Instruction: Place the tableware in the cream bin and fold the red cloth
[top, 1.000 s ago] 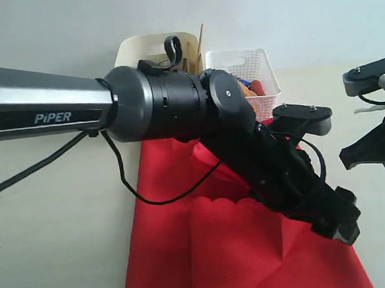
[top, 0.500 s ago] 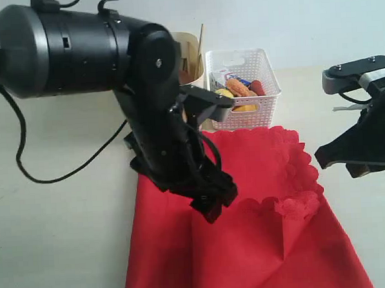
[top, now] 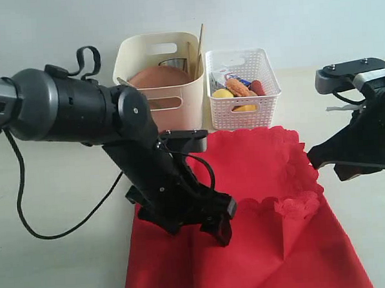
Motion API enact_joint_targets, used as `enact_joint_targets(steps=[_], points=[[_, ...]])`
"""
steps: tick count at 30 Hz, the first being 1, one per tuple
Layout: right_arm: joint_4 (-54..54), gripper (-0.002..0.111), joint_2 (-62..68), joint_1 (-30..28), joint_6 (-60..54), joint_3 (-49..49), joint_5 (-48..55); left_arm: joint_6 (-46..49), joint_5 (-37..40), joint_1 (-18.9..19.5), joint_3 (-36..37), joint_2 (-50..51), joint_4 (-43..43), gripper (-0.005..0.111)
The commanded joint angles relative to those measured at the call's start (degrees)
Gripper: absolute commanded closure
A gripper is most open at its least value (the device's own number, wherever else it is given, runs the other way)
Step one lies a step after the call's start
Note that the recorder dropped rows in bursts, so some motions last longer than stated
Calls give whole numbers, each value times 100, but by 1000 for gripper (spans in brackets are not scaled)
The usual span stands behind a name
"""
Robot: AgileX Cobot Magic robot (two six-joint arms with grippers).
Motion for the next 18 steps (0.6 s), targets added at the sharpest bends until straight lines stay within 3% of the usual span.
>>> enact_joint_targets(steps=[1, 10, 15, 18], points=[[24, 108, -38, -22, -60, -28, -16, 200, -174, -2, 27, 155, -442, 25], [34, 108, -38, -22, -69, -28, -39, 2655, 637, -151, 27, 201, -2992, 25], [34, 108, -38, -22, -69, -28, -39, 3028, 1103, -396, 27, 94, -3301, 39], [6, 108, -38, -22, -69, -28, -64, 3130, 1337, -577, 27, 89, -3289, 40]])
